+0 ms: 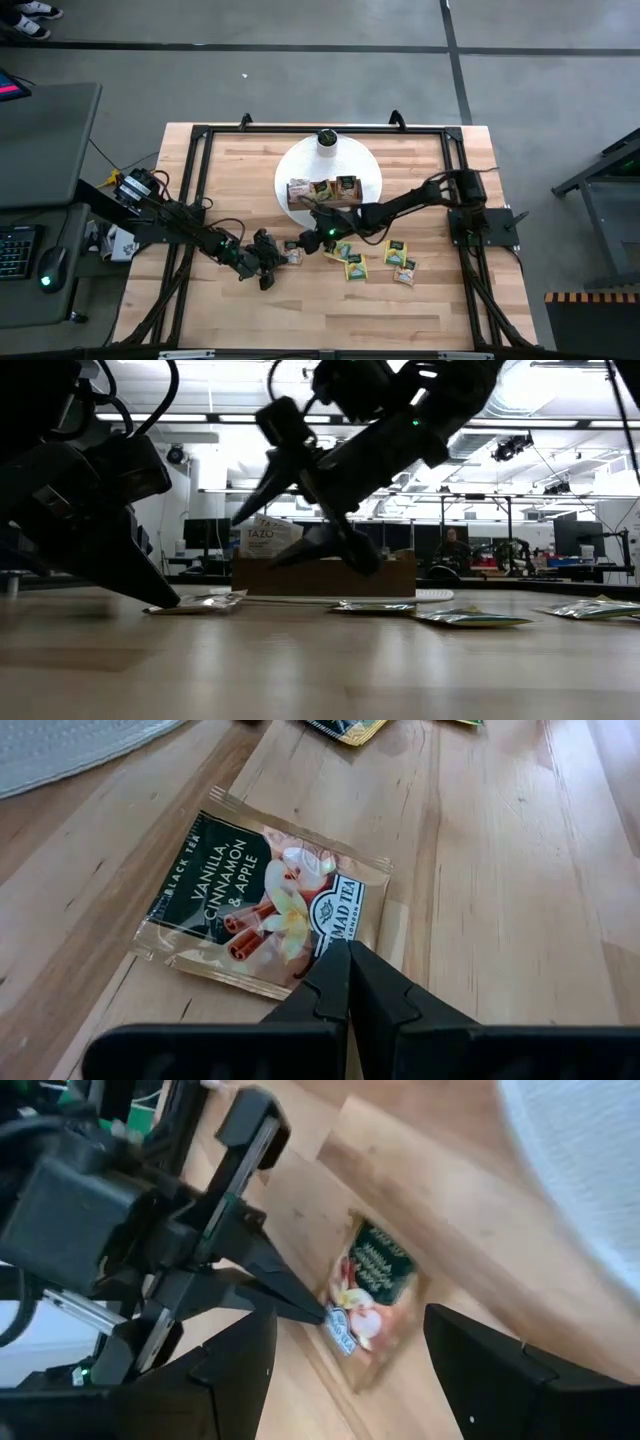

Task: Pick & Place Tea
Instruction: Put the brown tea bag into the right section of the wooden organizer

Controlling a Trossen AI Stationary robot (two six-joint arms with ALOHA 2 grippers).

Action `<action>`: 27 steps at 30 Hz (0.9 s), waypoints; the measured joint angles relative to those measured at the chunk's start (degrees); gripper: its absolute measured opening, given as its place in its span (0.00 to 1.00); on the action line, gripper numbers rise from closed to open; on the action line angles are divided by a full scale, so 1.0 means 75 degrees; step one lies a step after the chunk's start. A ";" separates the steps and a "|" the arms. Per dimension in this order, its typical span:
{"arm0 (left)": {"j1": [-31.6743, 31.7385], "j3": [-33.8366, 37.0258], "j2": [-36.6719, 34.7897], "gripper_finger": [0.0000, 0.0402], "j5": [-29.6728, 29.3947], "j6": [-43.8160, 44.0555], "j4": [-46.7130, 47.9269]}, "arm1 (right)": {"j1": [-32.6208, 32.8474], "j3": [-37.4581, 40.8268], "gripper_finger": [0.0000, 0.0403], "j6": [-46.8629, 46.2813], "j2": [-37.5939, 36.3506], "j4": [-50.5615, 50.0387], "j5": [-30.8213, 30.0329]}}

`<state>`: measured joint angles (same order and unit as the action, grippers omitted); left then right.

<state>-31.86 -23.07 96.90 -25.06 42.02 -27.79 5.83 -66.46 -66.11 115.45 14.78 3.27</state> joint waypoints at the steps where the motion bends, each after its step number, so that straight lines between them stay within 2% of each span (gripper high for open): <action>1: 0.0000 0.0000 0.0000 0.00 0.0006 0.0000 -0.0003 | 0.0016 -0.0139 0.62 -0.0031 0.0116 -0.0098 -0.0012; 7: 0.0000 0.0000 0.0000 0.00 0.0110 0.0013 0.0005 | 0.0044 -0.0686 0.62 -0.0137 0.0550 -0.0759 -0.0021; 14: -0.0003 0.0000 0.0000 0.00 0.0196 0.0026 -0.0025 | 0.0023 -0.0708 0.62 -0.0094 0.0558 -0.1458 -0.0191; 27: -0.0006 0.0000 0.0000 0.00 0.0215 -0.0172 -0.0023 | 0.0052 -0.0766 0.62 -0.0526 0.1015 -0.0664 0.0524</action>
<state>-31.90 -23.07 96.90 -23.44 40.73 -27.97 6.21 -72.20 -70.06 123.06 9.80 7.20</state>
